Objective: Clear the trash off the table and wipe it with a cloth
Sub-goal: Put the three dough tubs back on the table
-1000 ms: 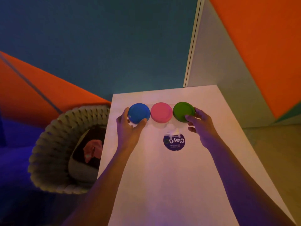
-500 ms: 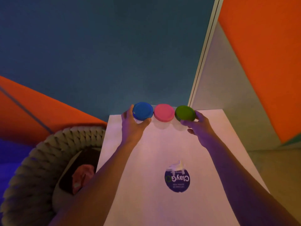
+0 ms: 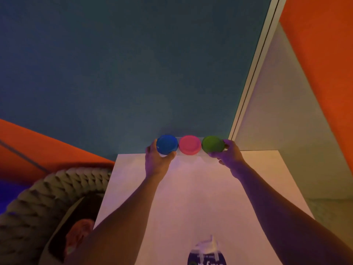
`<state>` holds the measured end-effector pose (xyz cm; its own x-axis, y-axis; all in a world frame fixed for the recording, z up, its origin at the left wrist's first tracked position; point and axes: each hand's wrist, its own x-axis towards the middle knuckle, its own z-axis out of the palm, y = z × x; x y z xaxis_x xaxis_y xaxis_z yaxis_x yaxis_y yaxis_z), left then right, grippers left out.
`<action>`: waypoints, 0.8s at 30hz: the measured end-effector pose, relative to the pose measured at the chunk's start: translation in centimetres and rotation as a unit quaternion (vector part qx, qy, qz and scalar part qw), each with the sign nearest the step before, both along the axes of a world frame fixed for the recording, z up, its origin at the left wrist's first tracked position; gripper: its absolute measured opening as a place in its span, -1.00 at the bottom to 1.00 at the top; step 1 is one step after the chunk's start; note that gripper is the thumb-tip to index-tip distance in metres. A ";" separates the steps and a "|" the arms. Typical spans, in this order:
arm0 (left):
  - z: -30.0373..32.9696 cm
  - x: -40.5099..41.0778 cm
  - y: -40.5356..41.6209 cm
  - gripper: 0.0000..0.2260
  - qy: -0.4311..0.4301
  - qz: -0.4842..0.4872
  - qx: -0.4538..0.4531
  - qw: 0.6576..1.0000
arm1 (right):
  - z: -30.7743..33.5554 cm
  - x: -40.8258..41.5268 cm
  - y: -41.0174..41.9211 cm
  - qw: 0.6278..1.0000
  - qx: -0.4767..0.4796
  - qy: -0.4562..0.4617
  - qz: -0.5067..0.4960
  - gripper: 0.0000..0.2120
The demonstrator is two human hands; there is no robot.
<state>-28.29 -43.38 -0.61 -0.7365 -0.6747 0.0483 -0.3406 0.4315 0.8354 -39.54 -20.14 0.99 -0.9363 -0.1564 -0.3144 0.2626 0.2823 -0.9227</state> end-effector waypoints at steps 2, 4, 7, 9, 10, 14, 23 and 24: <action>-1.3 -1.4 -0.3 -0.26 -0.011 0.010 0.010 1.000 | -1.8 -1.7 -0.7 1.000 0.026 0.001 0.004 -0.10; -2.7 -2.4 -0.7 -0.26 -0.018 0.020 0.021 0.999 | -3.5 -2.9 -1.3 0.999 0.039 -0.004 0.006 -0.12; -5.0 -3.4 -1.1 -0.26 -0.028 0.023 0.024 0.999 | -6.0 -3.7 -1.9 0.999 0.038 -0.017 -0.002 -0.12; -6.1 -3.7 -1.3 -0.24 -0.034 0.028 0.026 0.999 | -7.2 -3.8 -2.0 0.999 0.034 -0.019 -0.009 -0.12; -6.6 -3.8 -1.3 -0.23 -0.037 0.030 0.027 0.999 | -7.7 -3.8 -2.1 0.999 0.031 -0.019 -0.011 -0.12; -8.0 -4.3 -1.3 -0.21 -0.045 0.029 0.034 0.998 | -9.3 -4.0 -2.4 0.999 0.026 -0.011 -0.022 -0.12; -9.3 -5.5 -1.8 -0.20 -0.060 0.033 0.035 0.997 | -10.9 -5.5 -3.5 0.999 0.007 -0.016 -0.032 -0.11; -9.2 -5.6 -1.8 -0.19 -0.062 0.031 0.036 0.997 | -11.0 -5.5 -3.5 0.999 0.001 -0.021 -0.034 -0.11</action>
